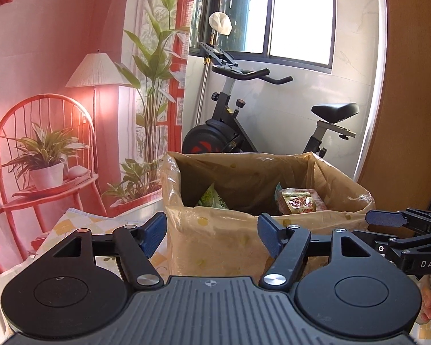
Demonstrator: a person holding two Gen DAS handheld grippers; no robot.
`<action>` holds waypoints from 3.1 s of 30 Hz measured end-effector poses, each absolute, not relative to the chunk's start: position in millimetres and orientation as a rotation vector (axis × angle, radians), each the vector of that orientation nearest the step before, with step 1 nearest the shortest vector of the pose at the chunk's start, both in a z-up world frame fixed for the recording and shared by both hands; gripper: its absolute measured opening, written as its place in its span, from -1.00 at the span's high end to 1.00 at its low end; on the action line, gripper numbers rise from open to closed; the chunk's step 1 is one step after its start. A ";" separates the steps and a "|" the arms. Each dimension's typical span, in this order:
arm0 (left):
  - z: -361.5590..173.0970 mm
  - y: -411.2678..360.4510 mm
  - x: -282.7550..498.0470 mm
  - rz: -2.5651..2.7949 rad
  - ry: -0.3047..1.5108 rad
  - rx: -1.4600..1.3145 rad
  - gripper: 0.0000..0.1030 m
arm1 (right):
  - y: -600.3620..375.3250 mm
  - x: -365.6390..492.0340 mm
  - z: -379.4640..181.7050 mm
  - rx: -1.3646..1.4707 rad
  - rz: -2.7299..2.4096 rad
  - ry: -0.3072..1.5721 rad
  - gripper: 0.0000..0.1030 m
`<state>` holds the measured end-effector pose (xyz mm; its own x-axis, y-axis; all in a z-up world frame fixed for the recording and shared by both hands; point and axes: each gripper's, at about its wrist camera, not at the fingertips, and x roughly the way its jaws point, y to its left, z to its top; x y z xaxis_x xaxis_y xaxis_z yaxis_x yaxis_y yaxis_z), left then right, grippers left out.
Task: Organize snacks
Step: 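Move both open tools back down toward the remaining snacks, then grasp the cracker packet with the left tool while the right grasps the red packet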
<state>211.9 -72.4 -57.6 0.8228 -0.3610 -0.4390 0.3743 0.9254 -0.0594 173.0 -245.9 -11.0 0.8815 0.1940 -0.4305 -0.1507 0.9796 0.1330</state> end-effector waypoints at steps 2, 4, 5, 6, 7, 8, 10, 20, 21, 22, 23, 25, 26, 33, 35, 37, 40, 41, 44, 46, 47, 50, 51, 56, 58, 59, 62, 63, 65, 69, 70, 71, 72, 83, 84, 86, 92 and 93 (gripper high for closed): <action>-64.9 -66.4 206.5 -0.380 0.481 0.026 -0.40 | -242.6 165.9 -15.6 0.101 0.185 0.461 -0.54; -73.6 -61.0 201.4 -0.375 0.504 0.030 -0.40 | -240.5 160.3 -21.7 0.108 0.187 0.468 -0.54; -77.9 -58.9 200.4 -0.375 0.520 0.032 -0.40 | -239.7 157.6 -25.8 0.115 0.188 0.476 -0.54; -82.6 -56.0 199.4 -0.375 0.538 0.031 -0.40 | -239.1 155.7 -29.2 0.122 0.190 0.484 -0.54; -86.9 -53.1 198.2 -0.372 0.553 0.030 -0.40 | -238.7 153.8 -32.8 0.129 0.194 0.493 -0.54; -90.8 -50.4 197.2 -0.368 0.566 0.031 -0.40 | -238.3 152.0 -36.6 0.135 0.200 0.504 -0.55; -99.2 -43.7 193.5 -0.360 0.587 0.038 -0.40 | -237.0 148.3 -43.8 0.139 0.205 0.521 -0.56; -142.4 -29.3 182.7 -0.335 0.678 0.022 -0.39 | -226.4 142.4 -81.9 0.144 0.237 0.604 -0.69; -147.6 -29.8 181.1 -0.336 0.685 0.026 -0.39 | -225.2 142.0 -86.9 0.140 0.241 0.615 -0.73; -152.0 -30.1 180.0 -0.337 0.691 0.028 -0.39 | -224.5 141.6 -91.3 0.137 0.243 0.625 -0.74; -155.5 -31.7 178.8 -0.337 0.697 0.031 -0.39 | -224.0 141.5 -95.9 0.135 0.246 0.634 -0.74; -163.0 -34.2 177.7 -0.336 0.706 0.040 -0.39 | -223.9 141.2 -103.7 0.129 0.239 0.650 -0.74; -166.0 -34.9 177.0 -0.337 0.711 0.044 -0.39 | -224.2 141.3 -108.0 0.125 0.231 0.658 -0.74; -186.6 -39.7 168.4 -0.377 0.762 0.081 -0.39 | -230.7 140.8 -133.9 0.140 0.183 0.713 -0.73; -191.0 -41.1 167.9 -0.392 0.779 0.091 -0.39 | -232.9 140.9 -138.9 0.149 0.177 0.725 -0.72; -195.7 -45.1 168.4 -0.413 0.799 0.103 -0.40 | -234.8 141.7 -142.9 0.154 0.174 0.733 -0.70; -207.1 -54.4 169.7 -0.426 0.829 0.151 -0.40 | -235.6 144.2 -147.1 0.156 0.173 0.745 -0.69; -211.7 -56.9 170.4 -0.426 0.836 0.168 -0.40 | -235.8 145.7 -149.5 0.154 0.175 0.752 -0.69; -227.4 -62.1 175.6 -0.401 0.863 0.206 -0.40 | -233.6 155.9 -157.0 0.141 0.199 0.780 -0.69; -234.8 -62.8 179.2 -0.385 0.877 0.207 -0.40 | -232.2 164.3 -161.1 0.121 0.226 0.794 -0.68; -236.9 -63.3 180.2 -0.379 0.879 0.209 -0.40 | -230.9 169.3 -163.1 0.106 0.241 0.800 -0.68; -240.9 -66.1 182.2 -0.357 0.876 0.220 -0.38 | -222.8 185.9 -168.5 0.050 0.269 0.820 -0.69; -241.8 -66.3 182.4 -0.350 0.876 0.223 -0.36 | -220.2 190.7 -170.0 0.043 0.277 0.824 -0.69; -244.5 -66.2 185.2 -0.359 0.864 0.189 -0.02 | -207.7 214.1 -181.3 0.035 0.281 0.858 -0.71; -245.0 -66.3 186.1 -0.354 0.856 0.182 0.00 | -205.9 220.5 -185.4 0.041 0.266 0.860 -0.71; -245.6 -66.4 186.3 -0.352 0.851 0.179 0.02 | -204.9 223.4 -187.8 0.040 0.262 0.865 -0.71; -246.1 -66.4 187.9 -0.350 0.841 0.166 0.05 | -201.2 227.3 -189.5 0.014 0.255 0.858 -0.70; -246.2 -66.6 188.5 -0.350 0.839 0.163 0.05 | -200.3 227.2 -189.4 0.005 0.249 0.855 -0.63; -246.1 -67.0 188.9 -0.350 0.838 0.158 0.05 | -199.9 225.1 -189.0 -0.019 0.244 0.847 -0.35; -244.9 -68.6 188.7 -0.361 0.844 0.145 0.06 | -207.7 215.5 -186.8 -0.004 0.252 0.841 -0.24; -244.4 -69.7 187.7 -0.362 0.842 0.146 0.06 | -208.9 212.4 -186.6 -0.002 0.252 0.838 -0.23; -243.9 -71.0 186.3 -0.364 0.840 0.148 0.06 | -211.0 208.7 -185.9 0.002 0.250 0.835 -0.22; -243.1 -72.1 185.1 -0.366 0.837 0.147 0.06 | -212.7 205.4 -185.0 0.010 0.246 0.832 -0.20; -230.1 -82.8 177.0 -0.389 0.804 0.137 0.06 | -227.4 170.1 -175.6 0.045 0.212 0.804 -0.02; -228.4 -83.1 176.2 -0.390 0.800 0.134 0.06 | -229.5 167.3 -174.4 0.053 0.207 0.800 -0.02; -224.9 -83.3 174.5 -0.391 0.793 0.130 0.06 | -232.5 161.8 -171.7 0.066 0.199 0.790 -0.01; -215.3 -83.9 172.2 -0.392 0.771 0.121 0.06 | -236.3 148.0 -161.5 0.078 0.190 0.755 -0.01; -213.4 -83.4 171.6 -0.392 0.766 0.119 0.06 | -237.0 145.5 -159.4 0.078 0.189 0.748 -0.01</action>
